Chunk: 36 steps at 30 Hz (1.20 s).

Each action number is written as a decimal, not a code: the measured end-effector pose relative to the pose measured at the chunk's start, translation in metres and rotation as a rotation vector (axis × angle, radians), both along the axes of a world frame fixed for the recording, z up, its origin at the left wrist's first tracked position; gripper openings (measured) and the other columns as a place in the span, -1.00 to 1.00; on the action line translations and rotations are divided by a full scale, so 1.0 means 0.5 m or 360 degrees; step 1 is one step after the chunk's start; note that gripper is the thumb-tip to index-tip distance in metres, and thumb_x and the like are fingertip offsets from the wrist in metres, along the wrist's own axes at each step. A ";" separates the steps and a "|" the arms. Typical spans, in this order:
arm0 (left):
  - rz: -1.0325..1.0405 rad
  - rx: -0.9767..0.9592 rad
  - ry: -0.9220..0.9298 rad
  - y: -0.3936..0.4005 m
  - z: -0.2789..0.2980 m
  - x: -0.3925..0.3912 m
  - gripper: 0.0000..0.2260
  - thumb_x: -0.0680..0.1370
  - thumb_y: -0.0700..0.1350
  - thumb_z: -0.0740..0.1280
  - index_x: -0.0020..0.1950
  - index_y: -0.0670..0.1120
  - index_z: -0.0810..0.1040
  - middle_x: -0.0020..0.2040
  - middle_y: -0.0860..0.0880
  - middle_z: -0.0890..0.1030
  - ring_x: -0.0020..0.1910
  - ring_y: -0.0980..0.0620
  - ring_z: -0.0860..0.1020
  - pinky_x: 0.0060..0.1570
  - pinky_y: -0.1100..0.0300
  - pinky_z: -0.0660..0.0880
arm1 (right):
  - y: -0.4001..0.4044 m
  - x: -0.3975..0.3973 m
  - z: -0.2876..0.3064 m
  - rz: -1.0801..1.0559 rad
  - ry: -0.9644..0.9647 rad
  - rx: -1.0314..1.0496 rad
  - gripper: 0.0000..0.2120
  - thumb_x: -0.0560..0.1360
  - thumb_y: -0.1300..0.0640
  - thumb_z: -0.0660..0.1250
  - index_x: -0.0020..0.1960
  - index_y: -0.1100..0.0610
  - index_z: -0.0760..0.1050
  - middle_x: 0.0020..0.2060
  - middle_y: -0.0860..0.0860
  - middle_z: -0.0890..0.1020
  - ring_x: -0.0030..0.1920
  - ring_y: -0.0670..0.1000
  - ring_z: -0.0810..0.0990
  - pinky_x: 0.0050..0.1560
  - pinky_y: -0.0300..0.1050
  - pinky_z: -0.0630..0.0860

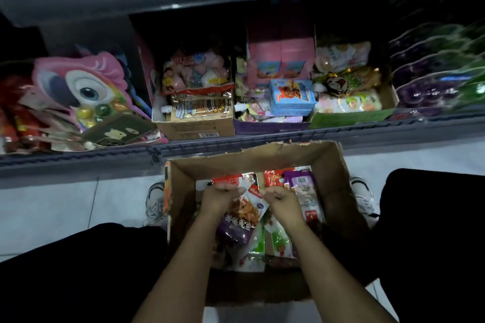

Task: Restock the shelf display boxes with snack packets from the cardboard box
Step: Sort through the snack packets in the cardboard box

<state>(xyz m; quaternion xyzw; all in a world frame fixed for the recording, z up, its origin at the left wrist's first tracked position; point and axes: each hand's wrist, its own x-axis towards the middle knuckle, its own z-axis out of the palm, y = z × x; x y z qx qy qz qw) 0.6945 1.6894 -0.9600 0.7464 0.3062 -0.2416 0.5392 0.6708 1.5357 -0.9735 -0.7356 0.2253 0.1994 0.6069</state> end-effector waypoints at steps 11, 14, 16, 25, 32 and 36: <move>-0.0083 -0.0281 -0.0411 -0.025 0.350 0.064 -0.79 0.40 -0.07 0.50 -0.02 -0.09 0.62 -0.10 -0.07 0.67 -0.28 0.06 0.54 -0.44 0.30 0.45 | -0.058 0.063 0.361 -0.0033 -0.0523 -0.0016 -0.59 0.49 -0.03 0.35 -0.32 0.30 0.50 -0.46 0.05 0.56 -0.42 -0.05 0.46 -0.30 -0.14 0.32; -0.0153 -0.0358 -0.0481 -0.025 0.449 0.070 -0.74 0.42 -0.08 0.47 0.06 -0.16 0.62 -0.19 -0.06 0.65 -0.35 0.06 0.53 -0.48 0.32 0.45 | -0.070 0.077 0.470 0.0081 -0.0638 -0.0085 -0.67 0.50 -0.02 0.33 -0.34 0.17 0.51 -0.62 -0.11 0.49 -0.58 -0.18 0.40 -0.48 -0.34 0.31; -0.0181 -0.0411 -0.0538 -0.024 0.514 0.071 -0.78 0.43 -0.11 0.46 0.03 -0.17 0.62 -0.22 -0.08 0.64 -0.42 0.09 0.54 -0.53 0.32 0.41 | -0.074 0.084 0.536 0.0149 -0.0747 -0.0121 -0.67 0.52 -0.01 0.32 -0.35 0.15 0.50 -0.66 -0.09 0.47 -0.64 -0.20 0.39 -0.58 -0.39 0.26; -0.0211 -0.0513 -0.0773 -0.002 0.695 0.083 -0.78 0.46 -0.08 0.43 0.00 -0.19 0.62 -0.21 -0.10 0.68 -0.33 0.04 0.65 -0.40 0.31 0.57 | -0.059 0.112 0.748 0.0270 -0.0971 -0.0298 -0.67 0.48 -0.10 0.34 -0.19 0.17 0.61 -0.54 0.04 0.55 -0.47 -0.01 0.52 -0.46 -0.23 0.42; -0.0134 -0.0633 -0.1040 0.017 0.715 0.125 -0.83 0.45 -0.07 0.42 -0.08 -0.17 0.63 -0.22 -0.05 0.70 -0.23 0.07 0.67 -0.22 0.28 0.60 | -0.032 0.151 0.826 0.0470 -0.1141 -0.0608 -0.75 0.52 -0.02 0.30 -0.29 0.06 0.51 -0.45 0.06 0.62 -0.50 -0.13 0.57 -0.47 -0.24 0.50; -0.0109 -0.0540 -0.1401 0.020 0.735 0.146 -0.91 0.49 -0.09 0.37 -0.05 -0.06 0.63 -0.04 -0.05 0.68 -0.10 0.05 0.66 -0.15 0.24 0.60 | -0.026 0.185 0.864 0.0517 -0.1348 -0.1020 -0.79 0.54 -0.03 0.27 -0.22 0.02 0.50 -0.31 0.06 0.66 -0.32 -0.03 0.65 -0.31 -0.09 0.58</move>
